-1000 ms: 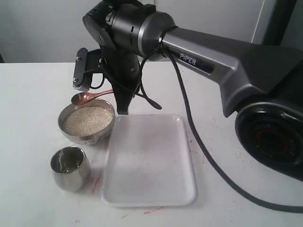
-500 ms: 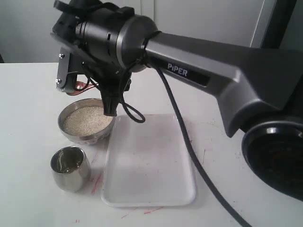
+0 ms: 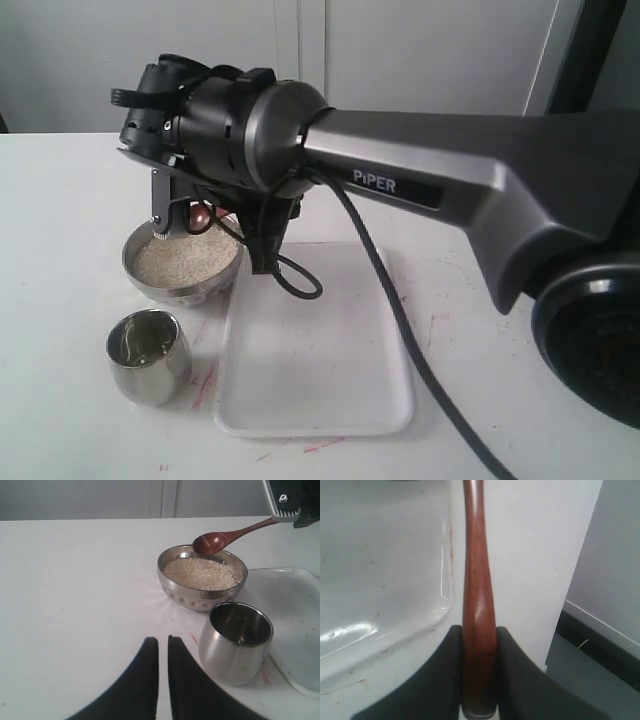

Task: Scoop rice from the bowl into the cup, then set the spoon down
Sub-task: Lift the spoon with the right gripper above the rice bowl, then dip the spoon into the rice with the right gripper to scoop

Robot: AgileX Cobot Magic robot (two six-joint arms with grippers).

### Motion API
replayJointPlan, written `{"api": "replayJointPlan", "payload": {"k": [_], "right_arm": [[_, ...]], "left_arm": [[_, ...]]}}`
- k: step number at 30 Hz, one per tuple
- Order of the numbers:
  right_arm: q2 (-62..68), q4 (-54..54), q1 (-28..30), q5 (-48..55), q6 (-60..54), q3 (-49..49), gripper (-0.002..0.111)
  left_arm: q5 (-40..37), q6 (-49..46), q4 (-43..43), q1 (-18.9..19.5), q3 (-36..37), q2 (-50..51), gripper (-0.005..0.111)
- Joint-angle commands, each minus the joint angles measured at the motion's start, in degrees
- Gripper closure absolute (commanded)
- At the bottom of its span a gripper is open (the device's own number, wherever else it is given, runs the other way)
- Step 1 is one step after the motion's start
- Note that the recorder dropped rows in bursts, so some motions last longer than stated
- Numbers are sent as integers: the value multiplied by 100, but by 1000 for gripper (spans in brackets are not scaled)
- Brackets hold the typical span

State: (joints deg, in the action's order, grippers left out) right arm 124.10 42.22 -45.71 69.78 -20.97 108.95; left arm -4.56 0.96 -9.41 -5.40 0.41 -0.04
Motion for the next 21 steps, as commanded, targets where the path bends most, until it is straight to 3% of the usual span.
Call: {"api": "replayJointPlan", "payload": {"k": [1, 21], "right_arm": [[-63, 96, -8, 18, 42, -160, 108], [162, -153, 3, 18, -192, -175, 108]], "left_arm": [[19, 10, -37, 9, -41, 4, 92], [19, 10, -37, 9, -41, 4, 92]]}}
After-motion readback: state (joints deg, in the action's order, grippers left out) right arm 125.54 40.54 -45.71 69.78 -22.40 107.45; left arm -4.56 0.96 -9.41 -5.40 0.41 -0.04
